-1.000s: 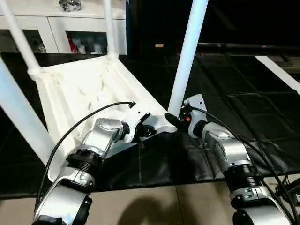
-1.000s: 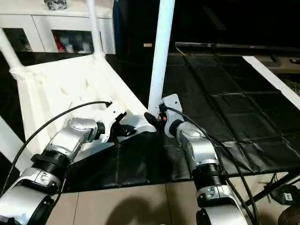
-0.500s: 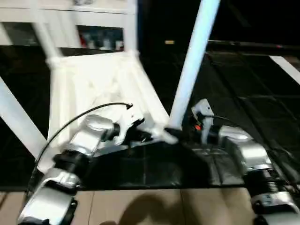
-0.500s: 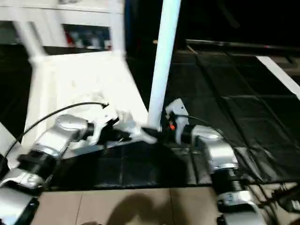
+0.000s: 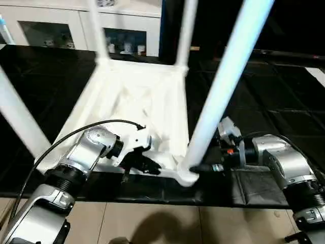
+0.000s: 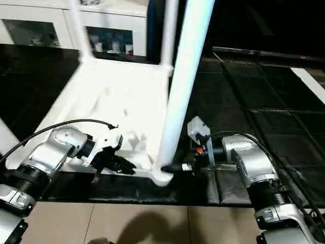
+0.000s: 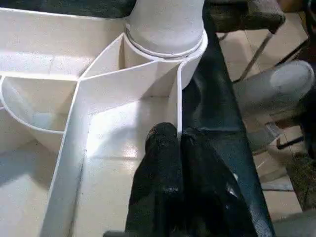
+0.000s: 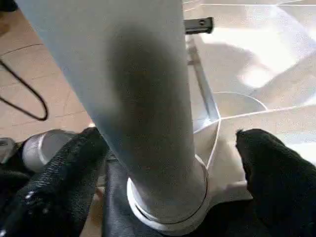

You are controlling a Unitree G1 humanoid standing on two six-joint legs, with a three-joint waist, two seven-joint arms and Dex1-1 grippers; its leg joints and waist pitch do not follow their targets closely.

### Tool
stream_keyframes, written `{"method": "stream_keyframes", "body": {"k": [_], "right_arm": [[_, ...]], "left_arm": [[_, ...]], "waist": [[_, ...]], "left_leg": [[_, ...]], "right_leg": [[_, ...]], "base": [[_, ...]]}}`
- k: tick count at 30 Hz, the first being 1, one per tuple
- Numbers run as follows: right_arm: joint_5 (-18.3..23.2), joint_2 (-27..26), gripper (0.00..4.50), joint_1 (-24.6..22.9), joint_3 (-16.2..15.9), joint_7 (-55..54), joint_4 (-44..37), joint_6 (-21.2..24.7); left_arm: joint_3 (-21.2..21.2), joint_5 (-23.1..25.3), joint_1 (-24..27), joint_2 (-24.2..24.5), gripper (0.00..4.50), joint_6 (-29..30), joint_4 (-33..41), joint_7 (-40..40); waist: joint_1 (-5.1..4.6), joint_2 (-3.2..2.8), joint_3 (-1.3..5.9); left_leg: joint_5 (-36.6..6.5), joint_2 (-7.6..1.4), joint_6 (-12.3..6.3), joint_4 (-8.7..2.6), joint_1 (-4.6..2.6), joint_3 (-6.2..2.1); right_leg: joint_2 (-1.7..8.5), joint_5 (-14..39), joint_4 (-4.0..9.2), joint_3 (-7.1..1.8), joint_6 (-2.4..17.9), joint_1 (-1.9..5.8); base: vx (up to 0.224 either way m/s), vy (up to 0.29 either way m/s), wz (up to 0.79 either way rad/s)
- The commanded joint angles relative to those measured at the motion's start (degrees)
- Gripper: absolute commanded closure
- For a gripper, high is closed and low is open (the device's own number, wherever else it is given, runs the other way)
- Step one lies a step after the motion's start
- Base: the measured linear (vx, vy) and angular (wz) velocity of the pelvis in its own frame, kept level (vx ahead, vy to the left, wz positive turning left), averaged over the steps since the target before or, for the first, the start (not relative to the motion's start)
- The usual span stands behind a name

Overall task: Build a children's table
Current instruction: Rotate leg to tighten

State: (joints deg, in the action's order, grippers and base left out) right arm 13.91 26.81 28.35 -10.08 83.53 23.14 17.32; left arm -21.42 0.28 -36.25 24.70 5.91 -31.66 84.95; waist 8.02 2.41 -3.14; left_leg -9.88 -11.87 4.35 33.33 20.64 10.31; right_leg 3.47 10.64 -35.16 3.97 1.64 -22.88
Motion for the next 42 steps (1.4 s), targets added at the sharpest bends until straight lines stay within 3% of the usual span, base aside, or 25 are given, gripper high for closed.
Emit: {"method": "stream_keyframes", "body": {"k": [1, 23, 29, 31, 33, 34, 38, 39, 42], "right_arm": [[0.6, 0.6, 0.46, 0.5, -0.8, 1.3, -0.1, -0.6], [1.6, -0.2, 2.27, 0.0, -1.9, 3.3, 0.0, 0.3], [1.5, -3.0, 2.45, -1.8, -0.4, -3.6, -2.5, 1.8], [-0.1, -5.0, 2.46, -2.3, 0.0, -9.3, -2.5, 1.8], [-1.6, -7.5, 2.48, -2.3, 0.6, -15.5, -2.0, 2.4], [-2.6, -9.9, 2.51, -2.2, 1.1, -20.5, -1.6, 2.6], [-4.5, -13.8, 2.57, -1.7, 1.6, -28.4, -0.8, 2.6], [-5.1, -16.7, 2.58, -0.7, 2.9, -34.5, 0.4, 4.3], [-6.3, -21.1, 2.59, 0.7, 4.3, -43.1, 1.9, 4.8]], "left_arm": [[-2.3, 0.4, 0.1, -0.4, 4.50, -0.6, 1.4, 2.4], [-2.1, 0.1, 0.4, -0.4, 4.50, -0.3, 1.4, 1.2], [0.1, -0.3, 0.5, -2.3, 4.50, 3.9, 1.5, -4.3], [1.1, -0.1, 0.2, -3.8, 4.50, 6.1, 1.3, -8.3], [2.4, -0.3, 0.0, -5.6, 4.50, 8.6, 1.6, -12.2], [3.2, -0.6, 0.1, -7.4, 4.50, 11.0, 2.2, -15.3], [4.3, -0.9, 0.3, -10.5, 4.50, 14.2, 3.1, -20.2], [5.0, -0.9, 0.2, -12.6, 4.50, 15.9, 3.5, -23.3], [6.5, -1.1, -0.7, -16.4, 4.50, 18.1, 3.2, -29.1]], "waist": [[-0.34, 0.10, 3.85], [-0.20, 0.17, 4.01], [-0.33, 0.13, 3.72], [-0.75, 0.10, 3.45], [-1.09, 0.18, 3.32], [-1.87, 0.29, 3.35], [-3.25, 0.44, 3.32], [-3.41, 0.41, 3.26], [-4.32, 0.40, 3.40]], "left_leg": [[-9.4, -1.94, -2.21, -3.32, -0.73, -0.17], [-8.2, -1.85, -2.43, -3.16, -0.65, -0.16], [-10.3, -1.80, -1.38, -3.35, -0.67, -0.29], [-12.5, -1.69, -0.18, -3.61, -0.84, -0.53], [-13.4, -1.61, 0.48, -3.69, -0.90, -0.56], [-13.5, -1.47, 1.14, -3.83, -0.68, -0.75], [-13.7, -1.17, 0.80, -3.83, -0.18, -0.95], [-13.8, -1.09, 0.74, -3.87, -0.12, -1.00], [-13.6, -0.90, 0.83, -3.75, -0.24, -1.15]], "right_leg": [[4.70, 10.8, 3.93, -2.86, 11.1, 2.84], [4.56, 9.3, 3.70, -2.76, 11.2, 2.91], [4.68, 13.4, 4.17, -2.76, 10.2, 2.77], [4.79, 19.1, 4.76, -2.68, 8.5, 2.56], [4.77, 21.0, 4.96, -2.73, 8.0, 2.45], [4.88, 23.1, 5.11, -2.65, 7.0, 2.68], [4.82, 25.0, 5.46, -2.47, 5.8, 2.89], [4.73, 25.8, 5.59, -2.35, 5.5, 2.85], [4.72, 26.7, 5.92, -2.29, 4.9, 2.67]], "base": [[0.000, 0.000, 0.00], [0.000, 0.000, 0.00], [0.000, 0.000, 0.00], [0.000, 0.000, 0.00], [0.000, 0.000, 0.00], [0.000, 0.000, 0.00], [0.000, 0.000, 0.00], [0.000, 0.000, 0.00], [0.000, 0.000, 0.00]]}}
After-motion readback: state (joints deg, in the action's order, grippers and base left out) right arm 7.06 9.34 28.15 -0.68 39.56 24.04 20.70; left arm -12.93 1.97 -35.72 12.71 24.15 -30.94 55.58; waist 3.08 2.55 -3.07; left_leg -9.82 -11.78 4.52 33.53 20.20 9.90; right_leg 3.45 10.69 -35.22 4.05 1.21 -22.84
